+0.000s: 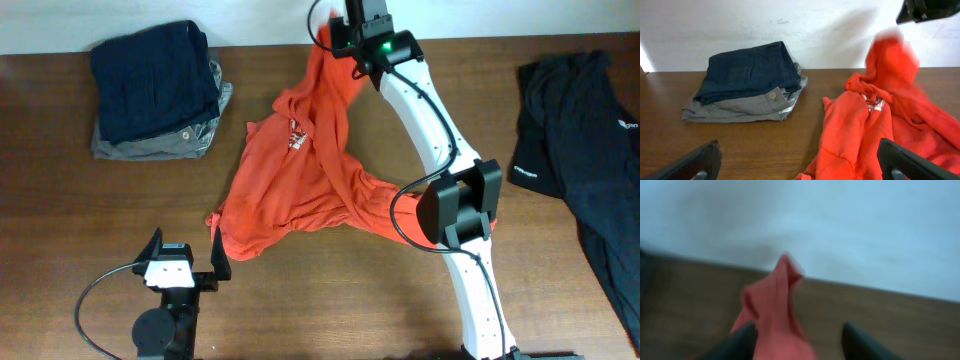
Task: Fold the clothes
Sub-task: 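Release the shirt and lift the right gripper back to the right, then lower the right gripper and grasp the shirt's right hem corner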
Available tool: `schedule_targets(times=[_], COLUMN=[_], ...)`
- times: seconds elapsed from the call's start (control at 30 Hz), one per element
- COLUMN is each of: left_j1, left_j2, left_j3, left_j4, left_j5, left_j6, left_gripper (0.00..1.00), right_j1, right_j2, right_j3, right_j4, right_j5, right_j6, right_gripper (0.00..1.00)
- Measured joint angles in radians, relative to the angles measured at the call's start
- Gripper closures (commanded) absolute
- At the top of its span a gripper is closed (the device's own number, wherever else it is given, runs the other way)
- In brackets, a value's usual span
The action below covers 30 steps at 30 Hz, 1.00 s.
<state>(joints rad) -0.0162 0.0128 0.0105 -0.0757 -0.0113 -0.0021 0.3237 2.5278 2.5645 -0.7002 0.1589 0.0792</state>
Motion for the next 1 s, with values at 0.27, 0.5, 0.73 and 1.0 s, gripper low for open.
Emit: schedule_targets(times=[0.27, 0.5, 0.73, 1.0], left_j1=[0.0, 0.0, 0.0, 0.0], left_j2=[0.0, 0.0, 0.0, 0.0], left_j3=[0.0, 0.0, 0.0, 0.0], left_j4=[0.0, 0.0, 0.0, 0.0], left_j5=[0.0, 0.0, 0.0, 0.0], left_j6=[0.0, 0.0, 0.0, 0.0], left_gripper=[0.01, 0.01, 0.01, 0.01], right_j1=[-0.021, -0.023, -0.021, 0.008], right_j2=[-0.004, -0.129, -0.457, -0.717], right_j3=[0.006, 0.074, 0.124, 0.118], right_j4=[-0.188, -0.543, -0.775, -0.992], right_j5=[0.209, 0.239, 0.201, 0.061], right_j6=[-0.01, 0.087, 0.163, 0.19], right_gripper=[0.01, 0.01, 0.01, 0.01])
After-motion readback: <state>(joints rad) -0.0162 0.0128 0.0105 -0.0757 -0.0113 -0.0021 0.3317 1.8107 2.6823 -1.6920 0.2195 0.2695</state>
